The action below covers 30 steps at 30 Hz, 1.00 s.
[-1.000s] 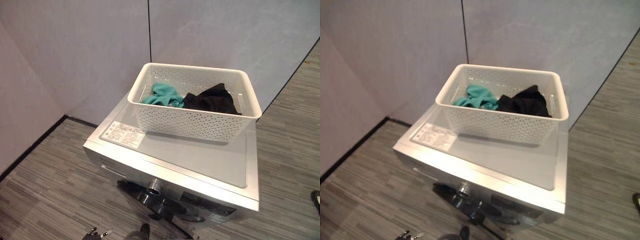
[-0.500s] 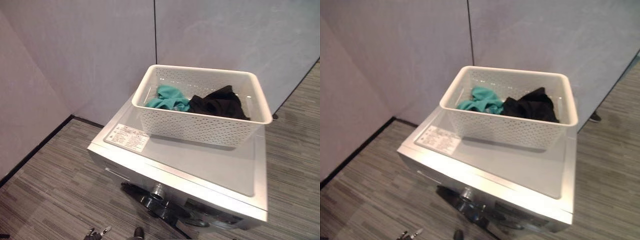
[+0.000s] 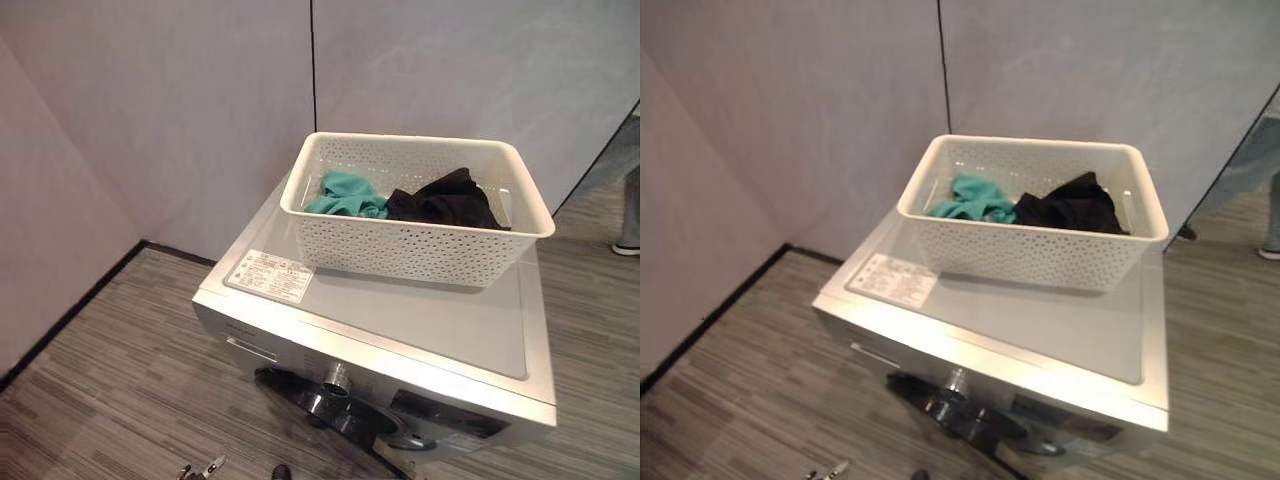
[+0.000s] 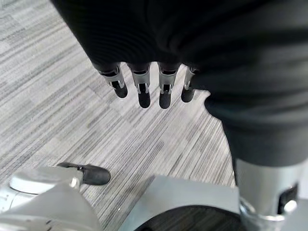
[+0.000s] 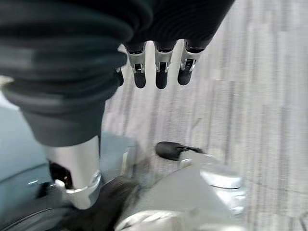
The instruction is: Grab the laundry basket,head to the washer,open it,put in the laundry and shut it.
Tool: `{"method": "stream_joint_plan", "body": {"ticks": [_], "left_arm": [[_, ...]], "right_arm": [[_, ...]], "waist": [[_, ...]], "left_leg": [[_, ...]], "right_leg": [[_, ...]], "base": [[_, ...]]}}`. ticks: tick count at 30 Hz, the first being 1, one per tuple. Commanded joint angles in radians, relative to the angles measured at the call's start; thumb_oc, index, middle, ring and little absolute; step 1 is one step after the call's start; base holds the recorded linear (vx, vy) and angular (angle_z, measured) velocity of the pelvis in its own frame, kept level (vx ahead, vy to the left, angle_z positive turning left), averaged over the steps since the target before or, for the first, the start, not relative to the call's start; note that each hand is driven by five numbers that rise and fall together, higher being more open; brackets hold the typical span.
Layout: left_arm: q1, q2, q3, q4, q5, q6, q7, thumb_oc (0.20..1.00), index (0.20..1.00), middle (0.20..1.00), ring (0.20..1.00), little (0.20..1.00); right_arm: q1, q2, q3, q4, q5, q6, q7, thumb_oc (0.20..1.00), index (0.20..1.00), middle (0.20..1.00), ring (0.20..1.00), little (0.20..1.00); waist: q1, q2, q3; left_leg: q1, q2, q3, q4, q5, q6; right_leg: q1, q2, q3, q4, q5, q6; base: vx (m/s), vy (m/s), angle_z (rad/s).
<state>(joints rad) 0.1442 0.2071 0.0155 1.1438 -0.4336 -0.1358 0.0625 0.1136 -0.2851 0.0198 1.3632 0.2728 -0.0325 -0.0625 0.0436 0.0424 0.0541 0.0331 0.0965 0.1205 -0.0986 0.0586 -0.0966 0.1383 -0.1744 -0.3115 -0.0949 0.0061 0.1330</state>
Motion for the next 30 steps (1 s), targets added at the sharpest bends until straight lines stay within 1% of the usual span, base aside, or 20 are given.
{"method": "stream_joint_plan", "body": {"ticks": [1, 4, 6, 15, 19, 22, 23, 24, 25, 26, 28, 29, 30], "left_arm": [[-0.068, 0.006, -0.021, 0.014, -0.026, -0.040, -0.004, 1.000, 1.000, 1.000, 1.000, 1.000], [-0.066, 0.002, -0.033, 0.009, -0.024, -0.035, -0.018, 1.000, 1.000, 1.000, 1.000, 1.000], [-0.062, -0.001, -0.046, 0.004, -0.015, -0.031, -0.025, 1.000, 1.000, 1.000, 1.000, 1.000], [-0.055, -0.005, -0.052, 0.004, -0.007, -0.030, -0.022, 1.000, 1.000, 1.000, 1.000, 1.000], [-0.056, -0.008, -0.052, 0.005, -0.009, -0.031, -0.013, 1.000, 1.000, 1.000, 1.000, 1.000], [-0.058, -0.014, -0.055, 0.004, -0.014, -0.033, -0.007, 1.000, 1.000, 1.000, 1.000, 1.000], [-0.060, -0.014, -0.065, -0.003, -0.015, -0.034, -0.007, 1.000, 1.000, 1.000, 1.000, 1.000], [-0.063, -0.013, -0.074, -0.006, -0.013, -0.034, -0.008, 1.000, 1.000, 1.000, 1.000, 1.000], [-0.062, -0.013, -0.074, -0.006, -0.013, -0.034, -0.008, 1.000, 1.000, 1.000, 1.000, 1.000], [-0.074, -0.012, -0.090, -0.020, -0.016, -0.034, -0.005, 1.000, 1.000, 1.000, 1.000, 1.000], [-0.082, -0.012, -0.104, -0.047, -0.022, -0.033, -0.005, 1.000, 1.000, 1.000, 1.000, 1.000], [-0.088, -0.012, -0.104, -0.061, -0.028, -0.034, -0.002, 1.000, 1.000, 1.000, 1.000, 1.000], [-0.088, -0.012, -0.103, -0.061, -0.028, -0.034, -0.002, 1.000, 1.000, 1.000, 1.000, 1.000]], "right_arm": [[-0.058, -0.025, -0.031, 0.056, 0.040, 0.006, -0.007, 1.000, 1.000, 1.000, 1.000, 1.000], [-0.065, -0.036, -0.041, 0.076, 0.037, 0.011, -0.002, 1.000, 1.000, 1.000, 1.000, 1.000], [-0.071, -0.041, -0.032, 0.085, 0.009, 0.016, -0.003, 1.000, 1.000, 1.000, 1.000, 1.000], [-0.083, -0.043, -0.001, 0.044, -0.032, 0.009, -0.012, 1.000, 1.000, 1.000, 1.000, 1.000], [-0.094, -0.031, 0.029, 0.029, -0.046, 0.004, -0.017, 1.000, 1.000, 1.000, 1.000, 1.000], [-0.100, -0.018, 0.068, 0.008, -0.060, -0.002, -0.012, 1.000, 1.000, 1.000, 1.000, 1.000], [-0.103, -0.013, 0.108, -0.018, -0.082, -0.008, -0.009, 1.000, 1.000, 1.000, 1.000, 1.000], [-0.103, -0.012, 0.135, -0.041, -0.098, -0.010, -0.005, 1.000, 1.000, 1.000, 1.000, 1.000], [-0.102, -0.012, 0.135, -0.042, -0.099, -0.010, -0.005, 1.000, 1.000, 1.000, 1.000, 1.000], [-0.109, -0.014, 0.178, -0.095, -0.118, -0.017, -0.004, 1.000, 1.000, 1.000, 1.000, 1.000], [-0.118, -0.016, 0.218, -0.155, -0.136, -0.016, 0.000, 1.000, 1.000, 1.000, 1.000, 1.000], [-0.123, -0.019, 0.237, -0.188, -0.146, -0.017, 0.000, 1.000, 1.000, 1.000, 1.000, 1.000], [-0.123, -0.020, 0.237, -0.189, -0.146, -0.016, 0.000, 1.000, 1.000, 1.000, 1.000, 1.000]], "waist": [[0.018, -0.003, 0.014], [0.016, 0.007, 0.013], [0.017, 0.014, 0.012], [0.015, 0.027, 0.020], [0.012, 0.037, 0.028], [0.015, 0.047, 0.032], [0.015, 0.055, 0.037], [0.014, 0.060, 0.043], [0.014, 0.061, 0.043], [0.015, 0.067, 0.063], [0.019, 0.072, 0.085], [0.021, 0.074, 0.094], [0.020, 0.074, 0.094]], "left_leg": [[-0.016, 0.082, -0.001, 0.011, -0.016, -0.048], [-0.012, 0.083, 0.001, 0.011, -0.016, -0.050], [-0.007, 0.083, 0.001, 0.011, -0.017, -0.049], [0.004, 0.089, 0.012, 0.011, -0.014, -0.056], [0.006, 0.109, 0.024, 0.011, -0.006, -0.063], [0.006, 0.130, 0.031, 0.011, 0.006, -0.071], [0.002, 0.154, 0.031, 0.011, 0.023, -0.081], [-0.001, 0.166, 0.027, 0.011, 0.036, -0.086], [-0.001, 0.168, 0.026, 0.011, 0.036, -0.087], [-0.013, 0.185, 0.013, 0.011, 0.065, -0.095], [-0.030, 0.198, -0.002, 0.011, 0.101, -0.108], [-0.049, 0.209, -0.007, 0.011, 0.129, -0.125], [-0.051, 0.210, -0.009, 0.011, 0.130, -0.126]], "right_leg": [[-0.014, -0.119, -0.035, 0.008, 0.034, 0.072], [-0.010, -0.119, -0.037, 0.008, 0.030, 0.071], [-0.005, -0.120, -0.040, 0.008, 0.028, 0.071], [-0.002, -0.116, -0.043, 0.008, 0.025, 0.067], [-0.022, -0.098, -0.024, 0.008, 0.018, 0.060], [-0.044, -0.069, 0.006, 0.008, 0.001, 0.053], [-0.050, -0.042, 0.022, 0.008, -0.016, 0.042], [-0.052, -0.026, 0.028, 0.008, -0.025, 0.034], [-0.051, -0.025, 0.027, 0.008, -0.025, 0.034], [-0.054, 0.001, 0.035, 0.008, -0.042, 0.020], [-0.055, 0.019, 0.024, 0.008, -0.053, 0.012], [-0.061, 0.026, 0.012, 0.008, -0.061, 0.012], [-0.062, 0.027, 0.010, 0.008, -0.061, 0.011]], "base": [[0.03, -0.005, -0.01], [0.02, -0.003, -0.01], [0.02, 0.001, 0.00], [0.00, -0.004, 0.00], [-0.02, -0.036, -0.05], [-0.06, -0.098, -0.24], [-0.08, -0.157, -0.45], [-0.07, -0.138, -0.30], [-0.12, -0.162, -0.08], [-0.15, -0.159, -0.03], [-0.19, -0.184, 0.00], [-0.13, -0.110, -0.01], [-0.15, -0.104, 0.01]]}}
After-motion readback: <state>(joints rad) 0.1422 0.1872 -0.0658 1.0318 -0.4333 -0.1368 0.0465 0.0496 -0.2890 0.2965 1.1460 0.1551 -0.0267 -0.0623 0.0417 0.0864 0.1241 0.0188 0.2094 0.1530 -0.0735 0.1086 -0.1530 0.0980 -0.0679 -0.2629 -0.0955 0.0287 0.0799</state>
